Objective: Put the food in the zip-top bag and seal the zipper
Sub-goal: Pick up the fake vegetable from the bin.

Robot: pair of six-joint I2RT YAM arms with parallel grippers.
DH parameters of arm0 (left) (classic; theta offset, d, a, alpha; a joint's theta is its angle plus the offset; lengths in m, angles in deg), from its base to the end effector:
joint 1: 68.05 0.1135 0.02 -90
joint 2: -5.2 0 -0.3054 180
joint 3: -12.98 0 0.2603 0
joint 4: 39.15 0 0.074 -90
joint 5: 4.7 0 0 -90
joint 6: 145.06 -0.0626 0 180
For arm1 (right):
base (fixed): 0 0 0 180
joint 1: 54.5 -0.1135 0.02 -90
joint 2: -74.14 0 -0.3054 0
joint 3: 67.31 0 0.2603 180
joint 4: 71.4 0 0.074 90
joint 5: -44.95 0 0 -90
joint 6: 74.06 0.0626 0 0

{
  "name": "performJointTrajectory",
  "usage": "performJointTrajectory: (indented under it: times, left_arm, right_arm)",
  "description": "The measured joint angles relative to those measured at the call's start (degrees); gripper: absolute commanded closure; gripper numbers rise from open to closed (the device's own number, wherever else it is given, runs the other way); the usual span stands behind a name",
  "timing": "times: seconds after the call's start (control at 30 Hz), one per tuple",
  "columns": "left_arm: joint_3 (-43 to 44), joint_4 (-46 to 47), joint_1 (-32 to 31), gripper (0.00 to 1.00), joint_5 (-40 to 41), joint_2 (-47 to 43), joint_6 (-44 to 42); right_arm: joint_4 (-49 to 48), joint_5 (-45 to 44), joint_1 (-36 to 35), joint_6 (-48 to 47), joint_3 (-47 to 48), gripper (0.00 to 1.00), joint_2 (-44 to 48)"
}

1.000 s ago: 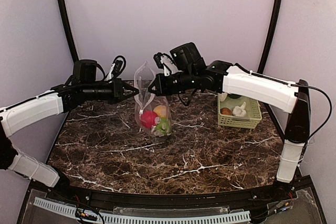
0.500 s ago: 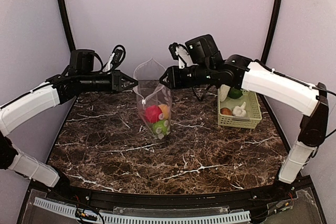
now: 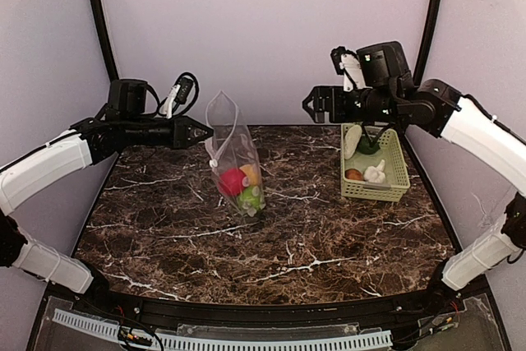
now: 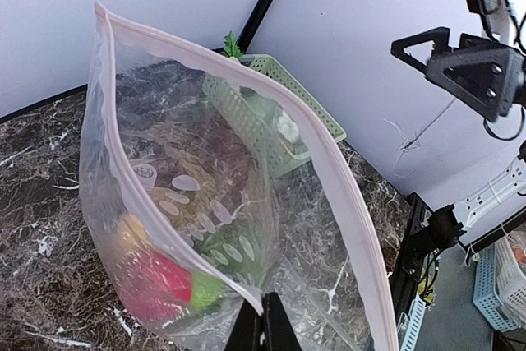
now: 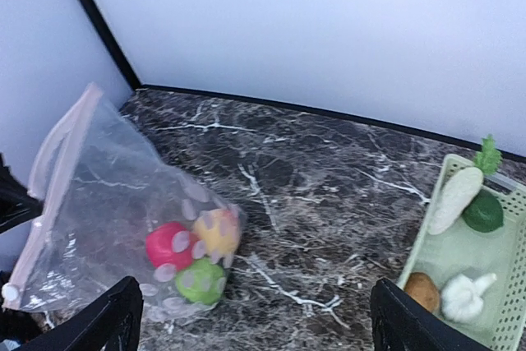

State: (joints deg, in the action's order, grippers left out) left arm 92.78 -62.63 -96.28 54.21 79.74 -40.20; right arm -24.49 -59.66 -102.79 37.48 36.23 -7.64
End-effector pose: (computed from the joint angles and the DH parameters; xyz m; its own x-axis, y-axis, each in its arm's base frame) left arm 0.2658 -0.1794 0.3918 -0.4810 0.0090 -0.8767 0.7386 0.5429 -0.3997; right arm 0.2379 0.2432 0.4551 -0.4725 0.0039 -0.8813 -0.4268 0.8739 0.2326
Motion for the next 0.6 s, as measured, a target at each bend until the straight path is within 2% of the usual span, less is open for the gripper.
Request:
performJointTrajectory:
  times: [0.23, 0.4, 0.6]
  left_arm:
    - [-3.23, 1.86, 0.22, 0.99, -0.02, -3.37, -1.68]
    - [-4.61, 2.78, 0.33, 0.99, 0.0, -5.03, -2.23]
    - [-5.16, 3.23, 0.37, 0.99, -0.04, -5.09, -2.23]
  right_arm:
    - [2.82, 1.18, 14.29, -0.31, -5.31, 0.09, -1.01]
    - [2.89, 4.85, 24.39, -1.62, -7.8, 0.15, -7.63]
    - [-0.9, 10.58, 32.5, -2.43, -8.04, 0.22, -16.9]
